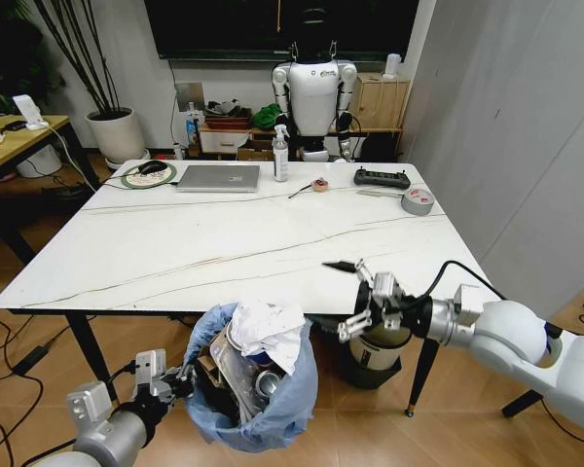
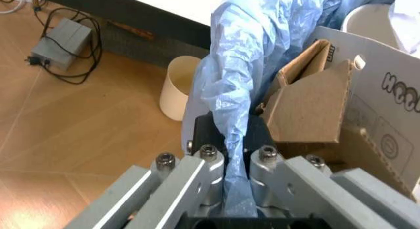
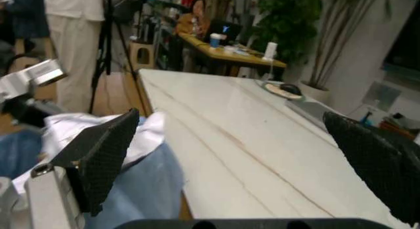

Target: Pick up the trash bin and place the trash from the table into it.

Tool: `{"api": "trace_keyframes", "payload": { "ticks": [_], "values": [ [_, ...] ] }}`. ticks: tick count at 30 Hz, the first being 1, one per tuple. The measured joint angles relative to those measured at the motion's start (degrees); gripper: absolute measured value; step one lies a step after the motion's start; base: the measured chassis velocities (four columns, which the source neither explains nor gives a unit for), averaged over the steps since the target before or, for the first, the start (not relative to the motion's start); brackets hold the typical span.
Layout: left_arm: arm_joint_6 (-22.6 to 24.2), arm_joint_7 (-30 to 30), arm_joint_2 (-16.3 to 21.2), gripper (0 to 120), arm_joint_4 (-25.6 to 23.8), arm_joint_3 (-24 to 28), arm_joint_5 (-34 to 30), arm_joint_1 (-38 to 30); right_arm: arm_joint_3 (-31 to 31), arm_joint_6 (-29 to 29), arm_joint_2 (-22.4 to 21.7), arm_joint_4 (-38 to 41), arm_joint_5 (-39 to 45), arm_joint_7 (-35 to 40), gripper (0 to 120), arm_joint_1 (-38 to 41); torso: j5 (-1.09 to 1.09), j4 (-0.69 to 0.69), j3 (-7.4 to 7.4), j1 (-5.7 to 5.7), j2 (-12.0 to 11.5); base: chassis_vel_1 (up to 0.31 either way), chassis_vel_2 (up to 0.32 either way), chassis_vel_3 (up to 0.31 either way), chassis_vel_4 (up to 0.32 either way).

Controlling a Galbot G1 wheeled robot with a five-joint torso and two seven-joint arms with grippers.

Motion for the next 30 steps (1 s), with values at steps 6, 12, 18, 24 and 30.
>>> {"api": "trace_keyframes", "payload": {
  "ticks": [6,12,18,24,30],
  "values": [
    [-0.21,0.09,0.00,0,0.07,-0.18,0.54,0.33,8.63,0.26,4.34,-4.71,2.92,5.72,100,-3.77,0.01,0.00,0.00,0.00,0.00,0.000,0.000,0.000,0.000],
    [-0.38,0.22,-0.09,0,0.26,-0.18,1.00,0.57,20.49,1.05,7.96,-8.69,3.39,12.34,100,-11.52,0.03,0.01,0.00,0.01,0.00,0.000,0.000,0.000,0.000],
    [-0.48,0.28,0.05,0,0.68,0.20,1.10,0.07,41.45,-0.92,11.33,-9.47,1.95,11.72,100,-28.58,0.01,-0.02,0.00,0.00,0.00,0.000,0.000,0.000,0.000],
    [-0.67,0.64,-0.50,0,1.03,0.39,2.19,0.24,54.49,-1.99,20.25,-7.50,-0.01,10.48,100,-40.97,0.02,0.00,0.00,0.00,0.00,0.000,0.000,0.000,0.000],
    [-1.05,1.05,-1.30,0,1.30,0.42,3.72,0.95,63.03,-1.20,29.77,-6.49,-4.22,6.37,100,-49.50,0.00,-0.01,-0.01,-0.01,0.01,0.000,0.000,0.000,0.000]
  ]
}}
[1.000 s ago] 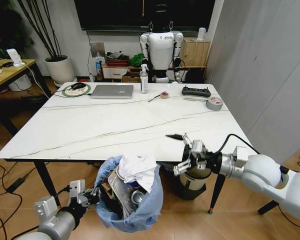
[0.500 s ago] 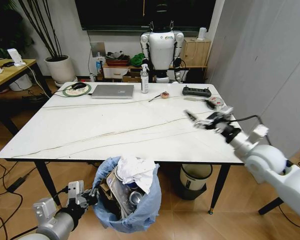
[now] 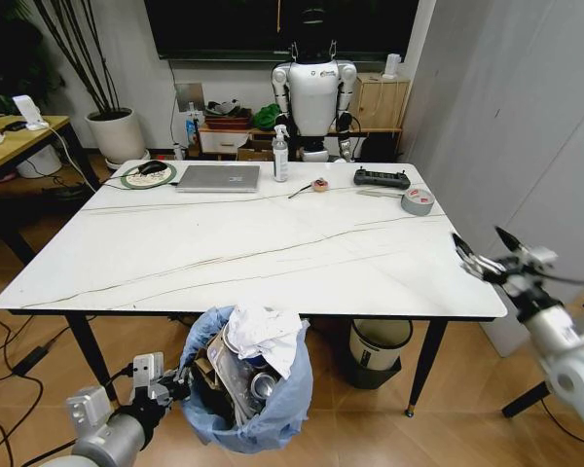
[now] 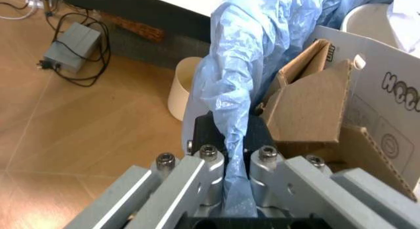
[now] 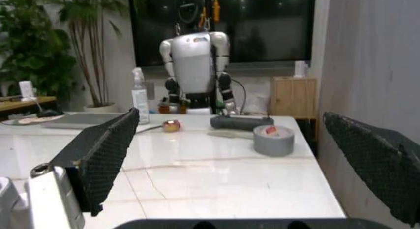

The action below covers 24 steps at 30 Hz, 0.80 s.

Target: Pick up the trash bin and place the trash from the table into it.

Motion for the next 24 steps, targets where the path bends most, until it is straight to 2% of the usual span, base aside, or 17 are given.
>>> {"api": "trace_keyframes", "payload": {
  "ticks": [2,4,8,11,16,24],
  "values": [
    [-0.14,0.19,-0.44,0,0.04,0.03,0.71,0.39,1.83,0.69,3.25,0.02,-1.72,-1.30,100,-2.09,-0.01,0.00,0.00,0.00,0.00,0.000,0.000,0.000,0.000],
    [-0.19,0.26,-0.65,0,0.04,0.09,1.00,0.48,2.32,0.89,4.22,0.00,-2.13,-1.74,100,-2.64,-0.01,0.01,0.00,0.00,0.00,0.000,0.000,0.000,0.000],
    [-0.54,0.74,-1.52,0,0.20,0.62,2.73,1.10,5.77,2.01,10.35,-0.05,-3.07,-5.13,100,-6.21,0.00,0.02,0.00,0.00,0.00,0.000,0.000,0.000,0.000],
    [-0.68,0.83,-1.50,0,0.22,0.43,2.92,1.38,7.11,2.69,11.74,-0.02,-3.44,-6.11,100,-7.76,0.00,0.01,0.00,0.00,0.00,0.000,0.000,0.000,0.000],
    [-1.25,1.12,-1.46,0,0.40,0.11,3.60,1.67,12.05,5.80,16.84,0.35,-4.36,-9.02,100,-12.69,-0.01,0.00,0.00,0.00,0.00,0.000,0.000,0.000,0.000],
    [-1.69,1.07,-0.06,0,0.85,-0.14,3.53,1.27,13.34,8.23,19.19,0.35,-5.65,-11.62,100,-15.51,-0.01,0.00,0.01,0.00,0.00,0.000,0.000,0.000,0.000]
  ]
}}
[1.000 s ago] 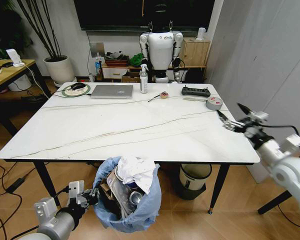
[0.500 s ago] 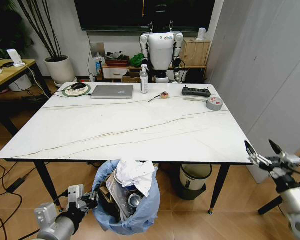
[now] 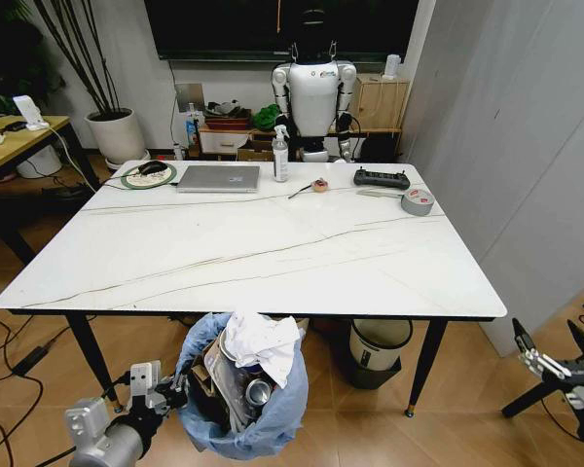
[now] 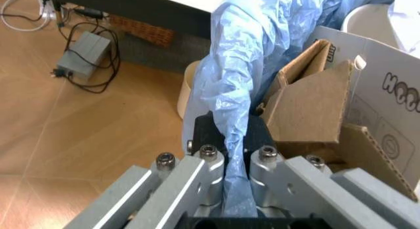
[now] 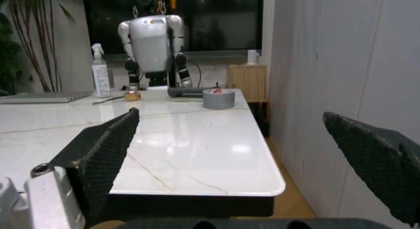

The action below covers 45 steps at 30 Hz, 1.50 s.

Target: Pick up the trash bin and place the trash from the table into it.

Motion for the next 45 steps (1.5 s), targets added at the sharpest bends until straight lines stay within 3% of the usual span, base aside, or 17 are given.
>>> {"api": "trace_keyframes", "payload": {
  "ticks": [10,45],
  "values": [
    [-1.16,-0.46,0.84,0,0.47,0.14,-0.08,0.78,-0.13,0.01,-0.14,-0.01,-0.02,-0.01,100,0.12,0.00,0.01,0.00,0.01,0.00,0.000,0.000,0.000,0.000],
    [-3.53,-1.30,-0.37,0,3.13,2.16,9.59,0.42,-0.41,-0.14,-0.38,-0.01,0.07,0.18,100,0.36,0.00,0.00,0.00,0.01,0.00,0.000,0.000,0.000,0.000]
  ]
}}
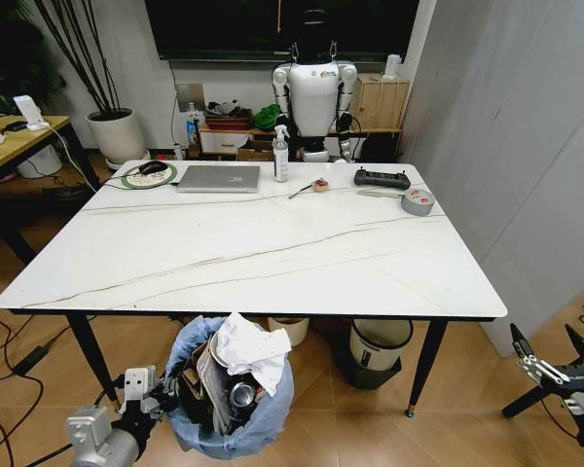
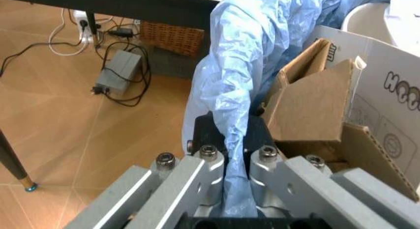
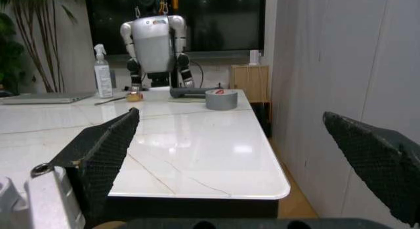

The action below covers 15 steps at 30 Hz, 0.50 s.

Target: Pick up the trash bin and place the trash from the table into it.

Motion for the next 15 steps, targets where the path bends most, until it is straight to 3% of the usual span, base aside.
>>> {"api": "trace_keyframes", "payload": {
  "ticks": [15],
  "values": [
    [-0.97,0.85,-0.57,0,2.64,0.01,-0.92,-1.03,-0.01,0.00,-0.01,0.00,0.04,0.01,100,0.01,0.00,0.01,0.00,0.00,0.00,0.000,0.000,0.000,0.000]
  ]
}}
